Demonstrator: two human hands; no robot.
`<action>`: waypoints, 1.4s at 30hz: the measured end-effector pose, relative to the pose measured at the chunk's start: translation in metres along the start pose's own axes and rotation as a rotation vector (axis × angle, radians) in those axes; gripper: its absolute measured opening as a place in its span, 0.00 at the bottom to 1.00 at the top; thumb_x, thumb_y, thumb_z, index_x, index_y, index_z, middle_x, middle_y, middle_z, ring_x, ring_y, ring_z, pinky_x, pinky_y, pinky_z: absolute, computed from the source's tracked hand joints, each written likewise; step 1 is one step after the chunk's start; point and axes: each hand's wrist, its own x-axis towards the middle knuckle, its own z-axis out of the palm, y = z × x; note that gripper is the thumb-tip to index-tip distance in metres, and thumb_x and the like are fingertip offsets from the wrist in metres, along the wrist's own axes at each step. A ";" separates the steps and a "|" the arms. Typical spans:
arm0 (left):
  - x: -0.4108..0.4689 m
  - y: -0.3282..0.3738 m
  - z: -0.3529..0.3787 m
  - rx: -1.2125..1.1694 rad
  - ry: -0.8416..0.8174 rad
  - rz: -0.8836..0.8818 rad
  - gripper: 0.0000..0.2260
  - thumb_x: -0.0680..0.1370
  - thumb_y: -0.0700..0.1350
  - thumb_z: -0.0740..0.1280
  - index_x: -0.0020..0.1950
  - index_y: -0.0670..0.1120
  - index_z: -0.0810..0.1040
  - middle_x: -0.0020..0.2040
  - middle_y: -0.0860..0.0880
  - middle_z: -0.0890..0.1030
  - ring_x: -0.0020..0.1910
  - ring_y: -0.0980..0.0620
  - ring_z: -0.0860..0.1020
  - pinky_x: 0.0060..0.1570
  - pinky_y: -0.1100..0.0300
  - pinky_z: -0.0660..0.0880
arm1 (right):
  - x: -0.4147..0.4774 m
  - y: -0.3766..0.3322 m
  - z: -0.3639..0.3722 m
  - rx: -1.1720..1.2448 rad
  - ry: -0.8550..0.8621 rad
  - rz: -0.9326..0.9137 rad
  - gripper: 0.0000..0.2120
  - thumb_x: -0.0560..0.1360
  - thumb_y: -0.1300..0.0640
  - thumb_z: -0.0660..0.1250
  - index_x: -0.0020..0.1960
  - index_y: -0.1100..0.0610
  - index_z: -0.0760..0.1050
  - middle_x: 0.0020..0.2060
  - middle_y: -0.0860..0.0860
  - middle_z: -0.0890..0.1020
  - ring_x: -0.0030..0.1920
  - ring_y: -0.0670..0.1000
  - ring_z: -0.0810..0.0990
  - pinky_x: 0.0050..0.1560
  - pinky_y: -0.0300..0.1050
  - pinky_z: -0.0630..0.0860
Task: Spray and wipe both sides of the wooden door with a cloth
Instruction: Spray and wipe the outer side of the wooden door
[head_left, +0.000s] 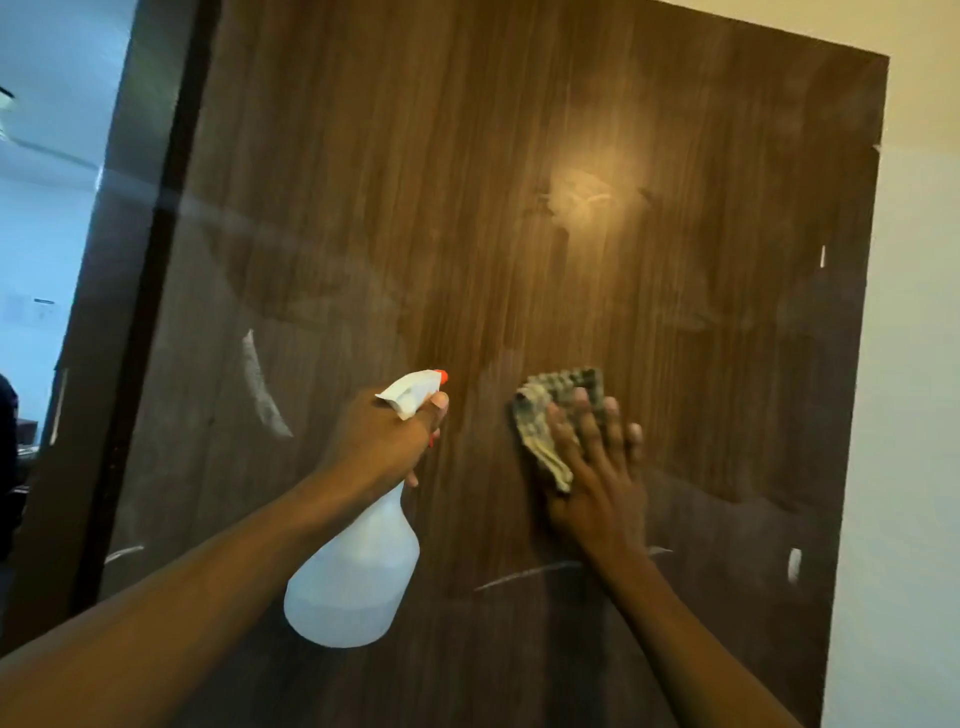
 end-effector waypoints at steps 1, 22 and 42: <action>0.000 -0.002 -0.004 0.016 0.001 0.001 0.16 0.75 0.56 0.65 0.55 0.46 0.78 0.45 0.46 0.82 0.38 0.49 0.81 0.23 0.65 0.72 | -0.001 0.006 -0.001 -0.004 0.018 0.062 0.36 0.73 0.45 0.57 0.80 0.49 0.56 0.81 0.53 0.53 0.80 0.60 0.49 0.76 0.66 0.50; 0.015 -0.034 -0.058 -0.053 -0.009 -0.069 0.11 0.77 0.54 0.64 0.57 0.52 0.77 0.45 0.48 0.81 0.35 0.51 0.78 0.28 0.62 0.75 | 0.072 -0.077 0.002 0.143 0.108 0.261 0.31 0.81 0.43 0.53 0.81 0.53 0.56 0.81 0.56 0.52 0.80 0.62 0.46 0.77 0.65 0.50; 0.032 -0.035 -0.143 0.055 0.075 -0.081 0.16 0.77 0.53 0.64 0.57 0.42 0.75 0.46 0.47 0.79 0.33 0.53 0.76 0.20 0.73 0.70 | 0.141 -0.185 0.009 0.137 0.090 0.219 0.30 0.81 0.42 0.52 0.81 0.51 0.54 0.81 0.55 0.51 0.80 0.61 0.44 0.78 0.62 0.48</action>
